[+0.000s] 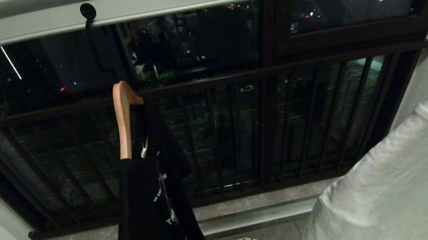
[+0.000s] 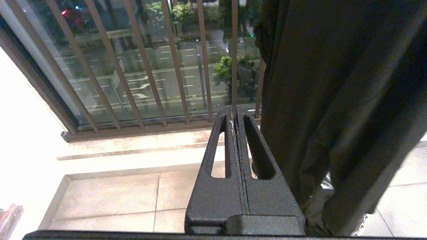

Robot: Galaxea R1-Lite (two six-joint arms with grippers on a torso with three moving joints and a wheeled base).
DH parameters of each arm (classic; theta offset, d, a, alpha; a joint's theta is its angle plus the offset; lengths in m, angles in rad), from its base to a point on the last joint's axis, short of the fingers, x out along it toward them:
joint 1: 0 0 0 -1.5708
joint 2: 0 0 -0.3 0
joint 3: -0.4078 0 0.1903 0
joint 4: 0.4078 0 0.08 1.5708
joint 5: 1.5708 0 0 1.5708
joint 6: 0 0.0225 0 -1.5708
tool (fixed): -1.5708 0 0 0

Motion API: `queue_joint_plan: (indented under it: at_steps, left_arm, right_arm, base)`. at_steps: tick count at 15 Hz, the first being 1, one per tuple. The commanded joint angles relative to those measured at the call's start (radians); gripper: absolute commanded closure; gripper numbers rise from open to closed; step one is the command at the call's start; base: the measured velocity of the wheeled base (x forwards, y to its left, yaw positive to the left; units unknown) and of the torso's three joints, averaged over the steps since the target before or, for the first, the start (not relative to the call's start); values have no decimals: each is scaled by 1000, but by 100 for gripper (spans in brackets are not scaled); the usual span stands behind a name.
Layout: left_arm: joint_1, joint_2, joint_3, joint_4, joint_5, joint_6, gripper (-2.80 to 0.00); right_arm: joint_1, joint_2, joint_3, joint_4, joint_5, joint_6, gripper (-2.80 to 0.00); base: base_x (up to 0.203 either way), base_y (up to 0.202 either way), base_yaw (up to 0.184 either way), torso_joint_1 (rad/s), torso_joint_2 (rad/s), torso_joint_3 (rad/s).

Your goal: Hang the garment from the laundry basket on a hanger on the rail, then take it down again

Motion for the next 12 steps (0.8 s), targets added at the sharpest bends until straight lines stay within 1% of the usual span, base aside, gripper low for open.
queue_joint_plan:
  at_steps: [1,3,4,6,8,10,12]
  left_arm:
    - [0,-1,3,0,-1,0,0]
    - [0,-1,3,0,-1,0,0]
    - [0,-1,3,0,-1,2,0]
    - [0,-1,3,0,0,2,0]
    - [0,-1,2,0,0,0,0]
    - [0,-1,3,0,-1,0,0]
    - [0,-1,2,0,-1,0,0]
  right_arm:
    - [-63,35,-23,4,26,2,0]
    - [-135,59,-36,4,83,15,0]
    - [-177,73,-52,9,123,40,0]
    - [-275,94,-76,20,225,73,0]
    - [-378,110,-91,24,353,84,0]
    - [-444,122,-96,25,459,110,0]
    - [-483,115,-93,43,558,131,0]
  base:
    - [0,0,0,0,0,0]
    - [0,0,0,0,0,0]
    - [0,0,0,0,0,0]
    - [0,0,0,0,0,0]
    - [0,0,0,0,0,0]
    - [0,0,0,0,0,0]
    - [0,0,0,0,0,0]
